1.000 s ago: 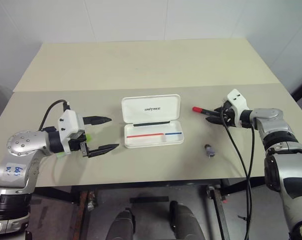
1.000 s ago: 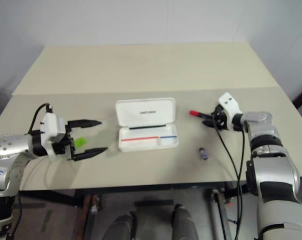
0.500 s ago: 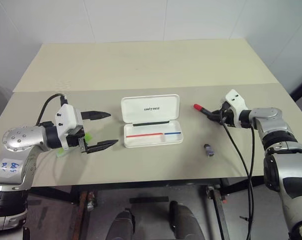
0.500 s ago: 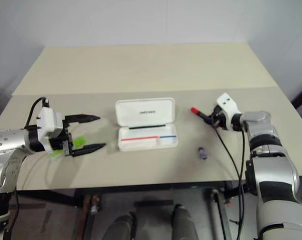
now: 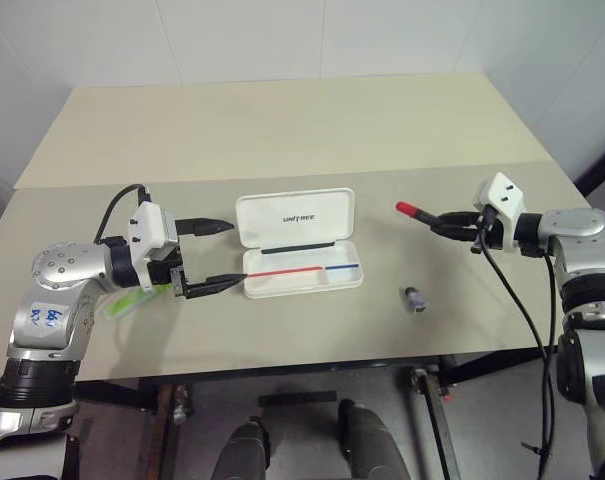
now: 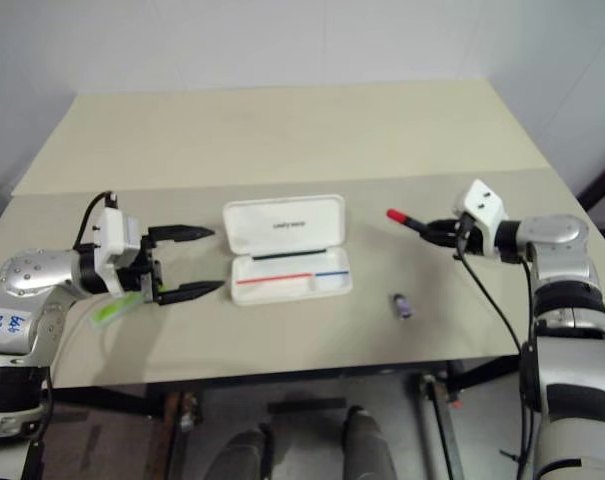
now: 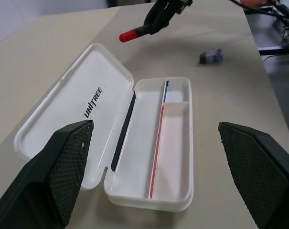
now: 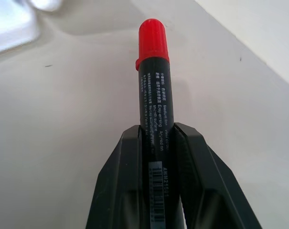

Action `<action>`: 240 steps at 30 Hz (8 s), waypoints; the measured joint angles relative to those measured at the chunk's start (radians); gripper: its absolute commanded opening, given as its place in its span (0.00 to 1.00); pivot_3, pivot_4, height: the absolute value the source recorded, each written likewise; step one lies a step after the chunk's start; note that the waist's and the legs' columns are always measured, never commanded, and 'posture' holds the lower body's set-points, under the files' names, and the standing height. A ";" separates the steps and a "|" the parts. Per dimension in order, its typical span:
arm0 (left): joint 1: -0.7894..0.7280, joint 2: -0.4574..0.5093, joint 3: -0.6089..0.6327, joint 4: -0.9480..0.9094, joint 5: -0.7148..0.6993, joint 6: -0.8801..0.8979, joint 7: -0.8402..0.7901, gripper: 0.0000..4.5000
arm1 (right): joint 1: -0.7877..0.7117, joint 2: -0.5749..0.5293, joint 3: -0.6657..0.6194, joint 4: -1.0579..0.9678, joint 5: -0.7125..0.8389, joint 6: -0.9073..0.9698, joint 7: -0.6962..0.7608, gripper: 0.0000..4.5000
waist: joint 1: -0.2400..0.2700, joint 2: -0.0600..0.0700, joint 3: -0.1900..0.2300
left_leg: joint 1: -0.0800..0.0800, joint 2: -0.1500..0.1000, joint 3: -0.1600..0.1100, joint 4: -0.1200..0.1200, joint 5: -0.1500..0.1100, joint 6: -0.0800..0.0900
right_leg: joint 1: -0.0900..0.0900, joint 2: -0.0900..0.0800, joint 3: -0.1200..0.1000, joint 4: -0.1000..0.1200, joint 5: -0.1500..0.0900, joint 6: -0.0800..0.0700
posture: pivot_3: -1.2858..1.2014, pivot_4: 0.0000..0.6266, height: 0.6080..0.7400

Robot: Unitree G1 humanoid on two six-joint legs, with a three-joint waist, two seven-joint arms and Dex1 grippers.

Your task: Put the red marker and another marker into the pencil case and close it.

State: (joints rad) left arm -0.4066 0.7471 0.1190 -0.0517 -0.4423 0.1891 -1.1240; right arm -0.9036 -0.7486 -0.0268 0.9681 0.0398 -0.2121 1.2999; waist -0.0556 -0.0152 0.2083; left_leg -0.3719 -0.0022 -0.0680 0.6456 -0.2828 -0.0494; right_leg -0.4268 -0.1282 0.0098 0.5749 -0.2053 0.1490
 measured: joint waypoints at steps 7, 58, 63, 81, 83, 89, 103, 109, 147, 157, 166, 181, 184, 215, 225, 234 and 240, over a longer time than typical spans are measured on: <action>0.002 0.000 -0.009 0.021 0.003 -0.027 -0.006 1.00 | 0.186 0.025 0.007 -0.544 0.166 0.212 0.080 0.13 | 0.000 0.000 0.000 | 0.002 0.000 0.000 0.001 0.000 -0.001 | 0.000 0.000 0.000 0.000 0.000 0.000 | 0.52 0.24 1.00; 0.239 0.058 0.107 -0.121 -0.003 0.003 0.077 1.00 | 0.045 0.317 0.231 -0.621 0.141 0.226 0.007 0.99 | 0.009 0.000 0.000 | 0.000 0.001 -0.001 -0.001 0.000 -0.001 | -0.002 0.001 -0.001 0.003 -0.001 -0.002 | 0.52 0.24 1.00; 0.356 0.065 0.199 -0.077 0.007 -0.053 0.078 1.00 | 0.190 0.222 0.181 -0.841 0.246 0.351 0.028 0.99 | 0.004 0.000 0.000 | 0.001 0.003 0.000 -0.002 -0.001 -0.001 | -0.003 0.001 -0.001 0.001 -0.002 -0.004 | 0.52 0.24 1.00; 0.473 0.106 0.405 0.419 0.062 -0.285 0.008 1.00 | 0.317 0.065 0.088 -1.103 0.456 0.432 0.107 0.99 | 0.030 -0.001 -0.001 | 0.001 0.003 0.000 0.001 -0.001 -0.001 | -0.002 0.001 -0.003 0.000 -0.012 -0.021 | 0.52 0.24 1.00; 0.451 0.107 0.391 0.458 0.068 -0.300 0.000 1.00 | 0.336 0.045 0.088 -1.116 0.459 0.432 0.117 0.99 | 0.031 -0.002 -0.001 | 0.001 0.003 0.000 0.001 -0.001 -0.001 | -0.002 0.001 -0.003 0.000 -0.011 -0.020 | 0.52 0.24 1.00; 0.283 0.109 0.287 0.637 0.114 -0.345 -0.044 1.00 | 0.385 -0.004 0.081 -1.161 0.461 0.439 0.117 0.99 | 0.030 -0.002 -0.001 | 0.001 0.003 0.000 0.001 -0.001 -0.002 | -0.002 0.001 -0.003 0.001 -0.006 -0.012 | 0.52 0.24 1.00; 0.141 0.078 0.223 0.820 0.127 -0.394 -0.099 0.41 | 0.415 -0.045 0.053 -1.245 0.480 0.498 0.053 1.00 | 0.030 -0.003 -0.001 | 0.002 0.004 0.000 0.001 -0.001 -0.002 | -0.002 0.001 -0.003 0.000 -0.003 -0.005 | 0.52 0.24 1.00; 0.167 0.052 0.234 0.775 0.120 -0.395 -0.064 0.25 | 0.421 -0.047 0.048 -1.246 0.478 0.495 0.038 1.00 | 0.033 -0.003 -0.001 | 0.002 0.003 0.000 0.001 -0.001 -0.002 | -0.002 0.000 -0.003 0.000 -0.003 -0.005 | 0.52 0.24 1.00; -0.209 -0.179 -0.181 0.455 0.173 -0.208 -0.107 0.25 | 0.602 0.023 0.022 -1.301 0.388 0.415 -0.164 1.00 | 0.030 -0.005 0.000 | 0.000 0.003 0.000 0.001 -0.002 -0.003 | -0.001 0.001 -0.003 -0.002 -0.002 -0.004 | 0.52 0.24 1.00; -0.294 -0.254 -0.241 0.624 0.240 -0.309 -0.140 0.25 | 0.683 0.006 -0.022 -1.381 0.390 0.439 -0.236 1.00 | 0.041 -0.006 0.000 | 0.000 0.002 0.000 0.002 -0.002 -0.003 | -0.001 0.001 -0.003 -0.003 -0.002 -0.003 | 0.52 0.24 1.00; -0.331 -0.280 -0.256 0.704 0.268 -0.348 -0.176 0.47 | 0.711 0.005 -0.029 -1.414 0.390 0.456 -0.271 1.00 | 0.055 -0.006 0.000 | -0.001 0.002 0.000 0.002 -0.002 -0.002 | -0.001 0.001 -0.003 -0.004 -0.002 -0.003 | 0.52 0.24 1.00; -0.353 -0.302 -0.230 0.679 0.244 -0.339 -0.178 0.99 | 0.697 0.015 -0.028 -1.417 0.405 0.481 -0.309 1.00 | 0.055 -0.006 0.000 | -0.002 0.002 0.000 0.002 -0.002 -0.002 | -0.001 0.001 -0.003 -0.006 -0.001 -0.002 | 0.52 0.24 1.00; -0.342 -0.301 -0.215 0.626 0.230 -0.330 -0.180 0.99 | 0.702 0.041 -0.041 -1.417 0.436 0.511 -0.350 1.00 | 0.055 -0.006 0.000 | -0.002 0.002 0.000 0.002 -0.002 -0.002 | -0.001 0.001 -0.003 -0.006 -0.001 -0.002 | 0.52 0.24 1.00; -0.154 -0.200 -0.174 0.251 0.127 -0.182 -0.182 0.99 | 1.093 0.350 -0.163 -1.388 0.268 0.639 -0.905 1.00 | 0.053 -0.006 0.000 | 0.000 0.002 0.000 0.002 -0.002 0.002 | 0.001 0.001 -0.002 -0.007 -0.010 -0.019 | 0.52 0.24 1.00; -0.131 -0.183 -0.166 0.173 0.114 -0.135 -0.135 1.00 | 1.031 0.423 -0.128 -1.346 0.226 0.627 -0.966 0.63 | 0.038 -0.007 -0.001 | 0.003 0.003 0.000 0.002 0.000 0.003 | 0.003 0.001 -0.002 -0.006 -0.008 -0.021 | 0.52 0.24 1.00; -0.123 -0.178 -0.157 0.162 0.113 -0.134 -0.111 1.00 | 0.988 0.409 -0.091 -1.346 0.195 0.643 -0.964 0.09 | 0.034 -0.007 -0.001 | 0.002 0.002 -0.001 0.001 0.000 0.003 | 0.002 0.001 -0.002 -0.006 -0.008 -0.021 | 0.52 0.24 1.00; -0.122 -0.177 -0.157 0.169 0.113 -0.147 -0.112 1.00 | 0.887 0.231 -0.003 -1.340 0.198 0.503 -0.692 0.09 | 0.029 -0.007 -0.001 | 0.002 0.002 0.000 0.001 0.000 0.003 | 0.002 0.002 -0.002 -0.007 -0.008 -0.020 | 0.52 0.24 1.00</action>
State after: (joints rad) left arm -0.5288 0.5706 -0.0377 0.1173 -0.3292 0.0417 -1.2363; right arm -0.0167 -0.5172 -0.0296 -0.3719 0.2375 0.2913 0.6074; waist -0.0271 -0.0220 0.2075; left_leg -0.3702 0.0003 -0.0683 0.6468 -0.2825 -0.0461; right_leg -0.4245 -0.1267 0.0081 0.5683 -0.2136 0.1290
